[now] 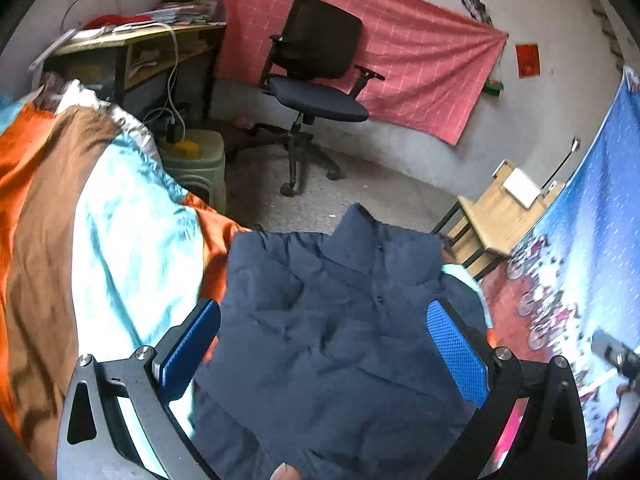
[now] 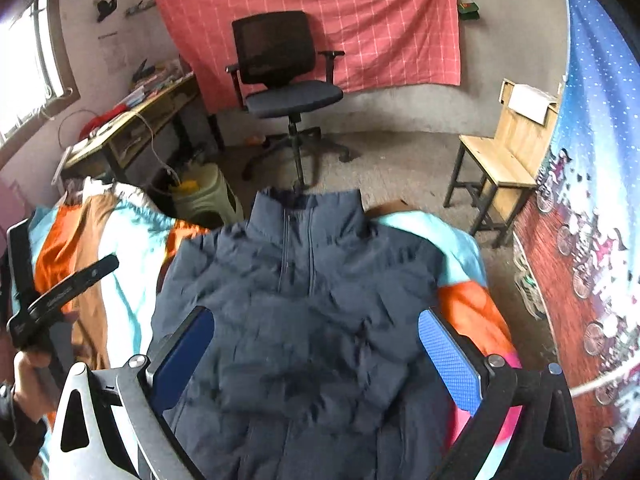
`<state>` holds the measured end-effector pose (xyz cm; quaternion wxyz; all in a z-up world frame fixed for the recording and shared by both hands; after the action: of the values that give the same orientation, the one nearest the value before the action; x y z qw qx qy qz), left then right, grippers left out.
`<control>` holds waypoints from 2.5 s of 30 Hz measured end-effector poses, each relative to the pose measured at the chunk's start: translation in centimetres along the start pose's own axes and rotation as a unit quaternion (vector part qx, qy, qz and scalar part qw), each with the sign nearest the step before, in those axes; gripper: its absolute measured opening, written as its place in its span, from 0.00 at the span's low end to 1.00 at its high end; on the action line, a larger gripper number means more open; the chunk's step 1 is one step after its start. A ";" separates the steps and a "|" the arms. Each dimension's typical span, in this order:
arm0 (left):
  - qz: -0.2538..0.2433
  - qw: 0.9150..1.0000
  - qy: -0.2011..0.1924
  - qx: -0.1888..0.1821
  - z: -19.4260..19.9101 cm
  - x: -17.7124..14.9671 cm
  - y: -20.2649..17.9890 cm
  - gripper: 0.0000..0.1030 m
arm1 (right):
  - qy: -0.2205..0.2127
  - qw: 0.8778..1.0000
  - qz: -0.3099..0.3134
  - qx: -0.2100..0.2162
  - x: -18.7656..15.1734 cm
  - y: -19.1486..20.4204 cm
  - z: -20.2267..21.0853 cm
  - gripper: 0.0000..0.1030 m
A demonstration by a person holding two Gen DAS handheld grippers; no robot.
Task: Fold large clothes
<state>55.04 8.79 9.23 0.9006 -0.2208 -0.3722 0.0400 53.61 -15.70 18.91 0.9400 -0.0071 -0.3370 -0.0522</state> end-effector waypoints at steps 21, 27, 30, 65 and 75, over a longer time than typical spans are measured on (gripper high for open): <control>-0.049 0.984 0.078 0.155 -23.2 6.4 -1.3 0.98 | 0.022 0.986 -0.152 0.059 7.8 -7.7 -27.8 1.00; -0.031 0.981 0.080 0.175 -27.8 7.7 0.1 0.98 | 0.054 0.982 -0.174 0.056 9.2 -7.0 -33.5 1.00; -0.043 0.977 0.086 0.189 -30.0 8.0 0.4 0.98 | 0.046 0.985 -0.162 0.046 10.1 -6.8 -34.7 1.00; -0.140 0.990 -0.017 -0.026 -5.4 -6.6 -4.7 0.00 | -0.091 0.983 -0.067 0.142 -2.5 -4.2 -11.8 0.12; -0.119 0.990 0.034 -0.060 -7.3 -15.4 -6.3 0.00 | -0.034 0.988 -0.106 0.110 -9.0 -6.7 -14.0 0.11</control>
<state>48.38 -3.25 -2.71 0.8960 -0.2302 -0.3669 -0.0976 54.83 -22.19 2.23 0.9123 0.1305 -0.3713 -0.1134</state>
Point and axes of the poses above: each gripper's, at about its wrist camera, not at the fingertips, and z roughly against the way its jaws point, y to its left, x to its top, the point moved 5 cm from there along -z, roughly the way its jaws point, and after that the axes turned 8 degrees about -x, right-handed, at the moved point
